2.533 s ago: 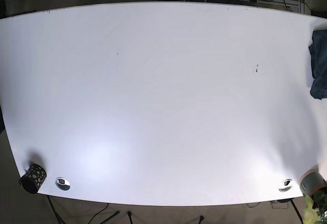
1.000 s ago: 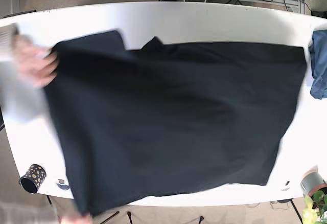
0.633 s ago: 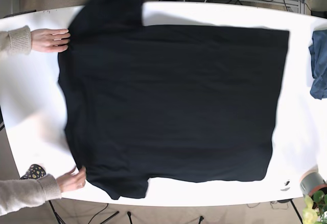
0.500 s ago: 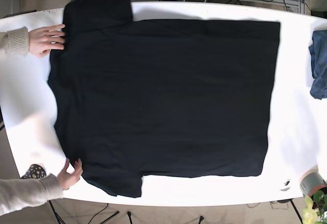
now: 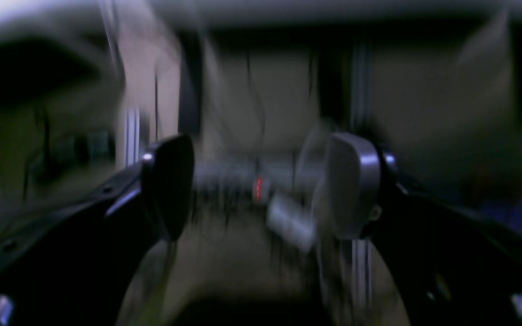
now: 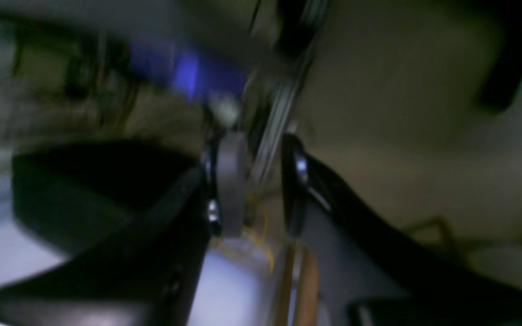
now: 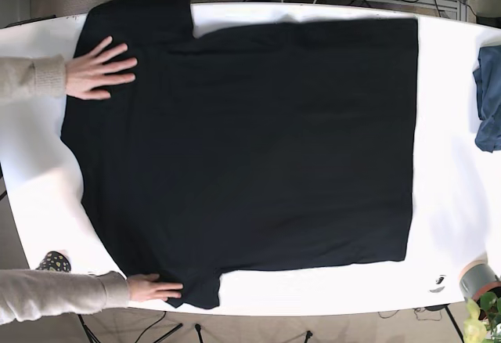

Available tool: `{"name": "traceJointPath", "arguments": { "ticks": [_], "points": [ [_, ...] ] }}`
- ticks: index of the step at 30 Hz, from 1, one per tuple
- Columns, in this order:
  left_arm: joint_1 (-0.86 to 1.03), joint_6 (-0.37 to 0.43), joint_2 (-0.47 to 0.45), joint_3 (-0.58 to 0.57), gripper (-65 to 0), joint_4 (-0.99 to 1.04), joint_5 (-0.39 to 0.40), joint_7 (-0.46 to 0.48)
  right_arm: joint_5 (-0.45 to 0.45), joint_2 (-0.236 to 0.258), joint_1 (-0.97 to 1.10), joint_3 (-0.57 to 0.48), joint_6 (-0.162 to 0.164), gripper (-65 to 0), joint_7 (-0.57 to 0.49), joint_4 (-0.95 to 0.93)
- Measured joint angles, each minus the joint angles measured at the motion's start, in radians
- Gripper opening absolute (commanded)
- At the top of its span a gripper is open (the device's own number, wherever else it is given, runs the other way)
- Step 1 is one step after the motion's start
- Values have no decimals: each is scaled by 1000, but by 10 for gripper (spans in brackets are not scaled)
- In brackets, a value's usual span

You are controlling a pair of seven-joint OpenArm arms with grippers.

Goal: Fold the T-shirt properly

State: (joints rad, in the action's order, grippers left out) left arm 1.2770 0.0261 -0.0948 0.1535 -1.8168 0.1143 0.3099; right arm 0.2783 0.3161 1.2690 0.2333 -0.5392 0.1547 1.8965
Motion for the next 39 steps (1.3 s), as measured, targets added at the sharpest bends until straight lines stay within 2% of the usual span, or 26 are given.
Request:
{"name": "traceJointPath", "arguments": {
  "ticks": [5,9,11,13,15,19,21,24,25,28,31,34,39],
  "points": [
    [8,0,10,64,-231,-102,59,-4,6,-37,-10,65,-5,-526,4,68],
    [8,0,7,104,-229,-126,115,-11,-3,-65,-58,93,6,-526,6,88],
    [8,0,7,117,-229,-143,148,-13,9,-79,-86,101,-11,-518,7,92],
    [7,0,5,129,-226,-151,173,-5,61,-91,-109,119,-19,-514,8,92],
    [6,0,5,136,-207,-151,191,-6,125,-91,-132,146,-30,-474,8,92],
    [-20,0,6,147,-133,-149,202,-10,232,-86,-167,180,-56,-341,17,92],
    [-61,0,5,147,-122,-148,203,-11,272,-88,-200,198,-68,-303,83,92],
    [-107,-1,5,147,-122,-148,203,-10,333,-92,-252,236,-69,-293,165,91],
    [-121,0,5,147,-122,-148,203,-15,362,-92,-272,257,-80,-293,196,90],
    [-169,0,6,147,-122,-148,205,-80,444,-89,-335,330,-146,-293,307,90],
    [-246,0,9,147,-122,-146,205,-167,503,-97,-422,416,-149,-293,489,86],
    [-311,-1,8,147,-122,-147,206,-213,543,-107,-510,509,-148,-293,651,85],
    [-375,-7,12,144,-122,-146,205,-291,542,-143,-650,647,-151,-292,886,80]
  ]
}}
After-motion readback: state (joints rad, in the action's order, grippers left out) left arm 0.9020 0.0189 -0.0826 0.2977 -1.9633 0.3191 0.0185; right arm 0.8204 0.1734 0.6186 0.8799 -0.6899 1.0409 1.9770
